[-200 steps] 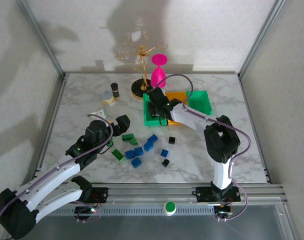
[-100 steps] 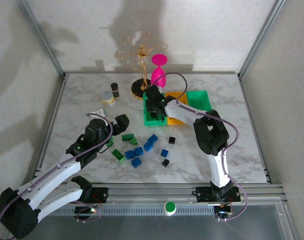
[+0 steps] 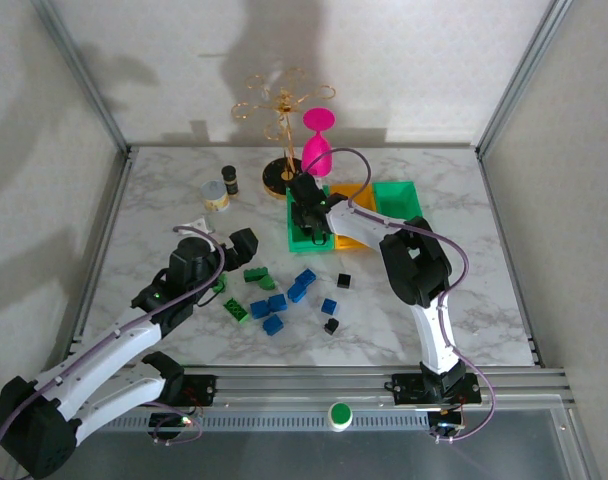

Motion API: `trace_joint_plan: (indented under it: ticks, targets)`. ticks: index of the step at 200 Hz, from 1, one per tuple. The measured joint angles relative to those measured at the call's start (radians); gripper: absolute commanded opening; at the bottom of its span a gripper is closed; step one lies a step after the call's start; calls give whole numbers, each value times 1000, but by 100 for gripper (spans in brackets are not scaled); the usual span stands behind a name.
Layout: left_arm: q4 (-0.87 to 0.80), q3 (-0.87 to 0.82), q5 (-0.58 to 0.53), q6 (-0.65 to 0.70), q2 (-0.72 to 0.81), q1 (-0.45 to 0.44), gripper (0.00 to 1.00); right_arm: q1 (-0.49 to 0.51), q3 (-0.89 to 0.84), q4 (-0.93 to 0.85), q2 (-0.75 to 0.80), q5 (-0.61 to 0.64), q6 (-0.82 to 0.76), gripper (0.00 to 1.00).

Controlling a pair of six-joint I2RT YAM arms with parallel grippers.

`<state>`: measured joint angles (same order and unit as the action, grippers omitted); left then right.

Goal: Sort the legos into containers by color
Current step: Place the lego in the container.

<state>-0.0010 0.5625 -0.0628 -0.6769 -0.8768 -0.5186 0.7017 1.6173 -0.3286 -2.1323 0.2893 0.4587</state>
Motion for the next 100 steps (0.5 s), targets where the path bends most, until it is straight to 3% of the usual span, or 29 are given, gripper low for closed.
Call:
trace_joint_plan:
  ticks: [66, 100]
  targets:
    - [-1, 0, 0, 0, 23, 3, 100, 0, -1, -1, 14, 5, -2, 44]
    - [-2, 0, 9, 0, 44, 3, 100, 0, -45, 3, 117, 2, 1, 46]
